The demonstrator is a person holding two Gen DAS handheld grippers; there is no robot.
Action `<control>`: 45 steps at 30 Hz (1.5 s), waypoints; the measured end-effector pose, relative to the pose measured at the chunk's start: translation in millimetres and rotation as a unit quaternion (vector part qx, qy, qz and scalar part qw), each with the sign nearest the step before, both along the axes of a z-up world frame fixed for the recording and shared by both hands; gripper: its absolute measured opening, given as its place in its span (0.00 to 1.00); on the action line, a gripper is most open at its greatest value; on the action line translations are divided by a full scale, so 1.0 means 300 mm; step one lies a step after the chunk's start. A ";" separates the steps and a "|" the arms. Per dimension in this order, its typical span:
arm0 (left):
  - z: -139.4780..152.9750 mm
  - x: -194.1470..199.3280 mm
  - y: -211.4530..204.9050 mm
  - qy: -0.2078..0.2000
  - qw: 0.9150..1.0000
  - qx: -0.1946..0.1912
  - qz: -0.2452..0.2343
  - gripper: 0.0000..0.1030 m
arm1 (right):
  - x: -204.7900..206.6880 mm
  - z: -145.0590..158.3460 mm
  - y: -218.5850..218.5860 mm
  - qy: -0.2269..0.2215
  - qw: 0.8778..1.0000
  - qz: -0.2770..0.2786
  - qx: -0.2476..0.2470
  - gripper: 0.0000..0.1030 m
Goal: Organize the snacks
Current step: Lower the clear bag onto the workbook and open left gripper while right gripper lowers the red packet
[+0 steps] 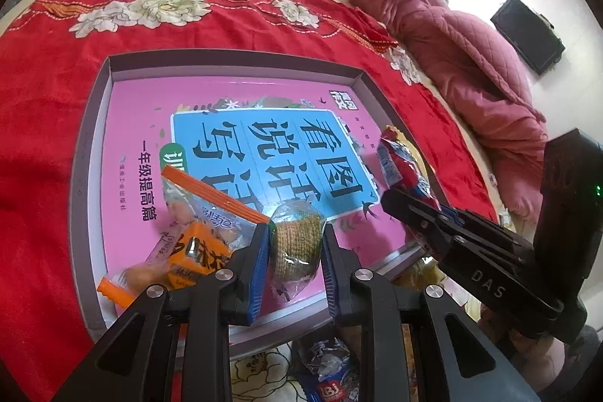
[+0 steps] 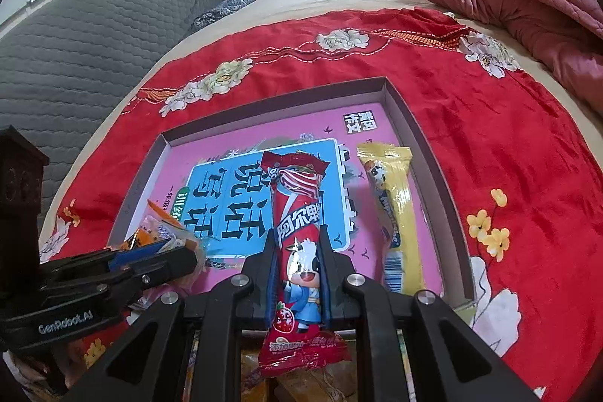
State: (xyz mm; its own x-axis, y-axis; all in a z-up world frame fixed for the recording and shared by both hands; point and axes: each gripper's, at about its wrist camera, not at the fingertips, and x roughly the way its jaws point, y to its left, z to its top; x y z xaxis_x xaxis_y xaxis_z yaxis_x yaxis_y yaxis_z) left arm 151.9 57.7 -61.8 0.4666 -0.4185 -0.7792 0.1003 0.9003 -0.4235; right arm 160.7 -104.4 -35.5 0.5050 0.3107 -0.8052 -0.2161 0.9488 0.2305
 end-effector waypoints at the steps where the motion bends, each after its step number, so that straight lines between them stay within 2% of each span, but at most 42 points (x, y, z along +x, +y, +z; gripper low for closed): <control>1: -0.001 -0.001 -0.001 0.001 1.000 0.001 -0.001 0.26 | 0.004 -0.004 0.004 0.000 1.000 -0.001 -0.001 0.17; 14: -0.007 -0.003 -0.012 0.009 1.000 0.008 -0.005 0.26 | 0.022 -0.053 0.041 0.014 1.000 0.007 -0.013 0.18; 25: -0.008 -0.001 -0.013 0.016 1.000 0.007 -0.008 0.28 | 0.016 -0.049 0.036 0.019 1.000 0.007 -0.010 0.18; 29: -0.005 -0.002 -0.014 0.017 1.000 0.002 -0.009 0.34 | 0.013 -0.046 0.033 0.020 1.000 0.006 -0.010 0.19; 45: 0.015 -0.015 -0.019 0.016 1.000 0.006 -0.010 0.44 | 0.000 -0.014 0.008 0.014 1.000 0.001 -0.009 0.22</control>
